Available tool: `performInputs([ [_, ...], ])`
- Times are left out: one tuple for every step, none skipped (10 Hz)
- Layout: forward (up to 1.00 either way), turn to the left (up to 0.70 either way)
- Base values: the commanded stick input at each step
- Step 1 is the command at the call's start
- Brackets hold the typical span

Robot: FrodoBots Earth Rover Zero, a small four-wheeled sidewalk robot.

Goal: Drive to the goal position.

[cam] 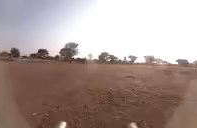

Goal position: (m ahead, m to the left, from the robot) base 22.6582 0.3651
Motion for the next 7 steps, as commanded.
performInputs([
  [0.67, 0.0],
  [0.67, 0.0],
  [0.67, 0.0],
  [0.67, 0.0],
  [0.67, 0.0],
  [0.67, 0.0],
  [0.67, 0.0],
])
